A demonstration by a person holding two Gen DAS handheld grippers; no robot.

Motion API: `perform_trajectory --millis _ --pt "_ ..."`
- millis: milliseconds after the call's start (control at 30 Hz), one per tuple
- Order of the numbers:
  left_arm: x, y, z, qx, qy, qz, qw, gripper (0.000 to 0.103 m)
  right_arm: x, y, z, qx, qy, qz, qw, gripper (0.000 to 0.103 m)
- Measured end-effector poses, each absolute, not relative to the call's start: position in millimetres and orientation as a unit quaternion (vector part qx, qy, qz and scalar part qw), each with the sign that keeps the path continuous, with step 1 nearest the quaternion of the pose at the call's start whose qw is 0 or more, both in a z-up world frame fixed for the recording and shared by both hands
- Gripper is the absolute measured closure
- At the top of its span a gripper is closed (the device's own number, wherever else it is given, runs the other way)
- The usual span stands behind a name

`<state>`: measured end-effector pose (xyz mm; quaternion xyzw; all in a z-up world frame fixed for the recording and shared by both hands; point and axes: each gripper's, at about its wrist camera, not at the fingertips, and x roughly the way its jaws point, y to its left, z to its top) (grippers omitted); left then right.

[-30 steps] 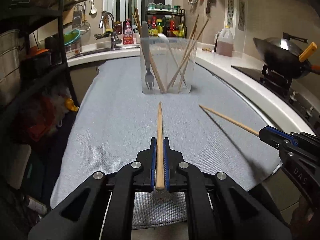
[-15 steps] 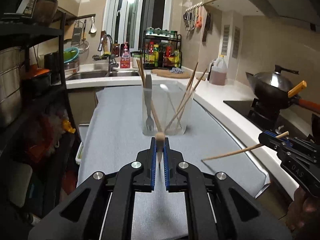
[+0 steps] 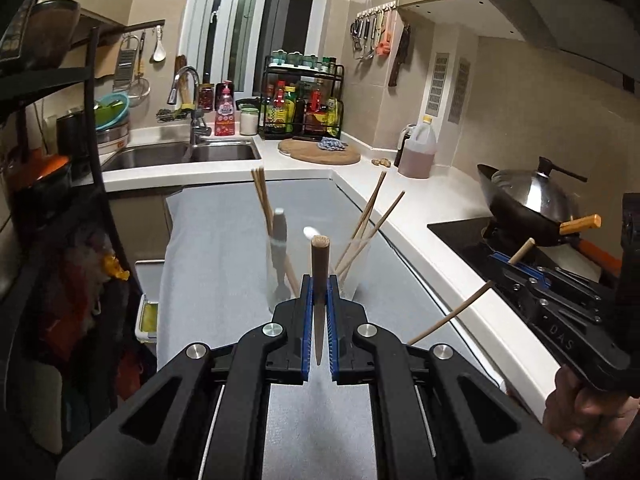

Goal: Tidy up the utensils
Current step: 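Lift both chopsticks with both tools up over the clear container, then lower the chopsticks into the container and open both tools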

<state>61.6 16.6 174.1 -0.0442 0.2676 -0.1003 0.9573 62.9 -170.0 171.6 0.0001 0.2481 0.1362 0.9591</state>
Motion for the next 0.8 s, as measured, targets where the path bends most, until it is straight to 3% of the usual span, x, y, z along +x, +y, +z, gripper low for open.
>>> perform_trajectory --millis 467,800 --pt "136 25 268 -0.043 0.225 -0.102 0.968 0.096 135 -155 268 0.010 0.166 0.170 0.971 0.097" --pt "202 24 222 -0.047 0.285 -0.090 0.953 0.096 203 -132 233 -0.010 0.207 0.159 0.965 0.097"
